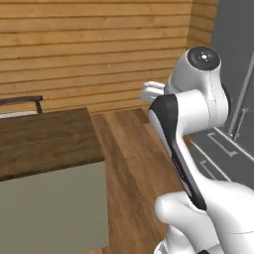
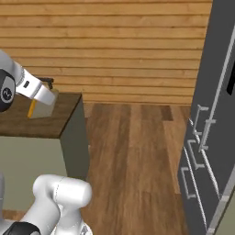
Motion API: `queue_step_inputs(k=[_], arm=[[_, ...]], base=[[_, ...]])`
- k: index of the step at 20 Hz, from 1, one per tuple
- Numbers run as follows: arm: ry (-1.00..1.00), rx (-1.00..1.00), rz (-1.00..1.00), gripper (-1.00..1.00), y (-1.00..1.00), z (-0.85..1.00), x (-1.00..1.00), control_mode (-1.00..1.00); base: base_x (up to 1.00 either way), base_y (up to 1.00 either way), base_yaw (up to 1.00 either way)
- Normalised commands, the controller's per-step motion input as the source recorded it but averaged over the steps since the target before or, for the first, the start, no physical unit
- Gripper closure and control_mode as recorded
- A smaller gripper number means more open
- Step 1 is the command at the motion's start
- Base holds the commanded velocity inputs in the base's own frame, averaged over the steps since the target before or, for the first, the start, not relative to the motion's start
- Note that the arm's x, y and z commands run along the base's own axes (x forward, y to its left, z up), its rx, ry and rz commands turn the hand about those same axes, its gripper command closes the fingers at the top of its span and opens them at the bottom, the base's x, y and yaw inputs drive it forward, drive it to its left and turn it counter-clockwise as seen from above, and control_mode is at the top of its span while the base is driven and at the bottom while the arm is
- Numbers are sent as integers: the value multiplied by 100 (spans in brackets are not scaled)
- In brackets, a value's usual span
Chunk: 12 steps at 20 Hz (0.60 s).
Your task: Start the toaster. Once the lever pops up, take the bread to the plate on the dining counter.
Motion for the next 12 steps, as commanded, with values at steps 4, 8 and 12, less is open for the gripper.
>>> queue_step_inputs(k=[4,8,12], arm=[[0,0,0,100,0,0,0,100],[0,0,0,100,0,0,0,100],[0,0,0,100,0,0,0,100]], base=[[100,-53,40],[100,-59,36],[100,-51,22]])
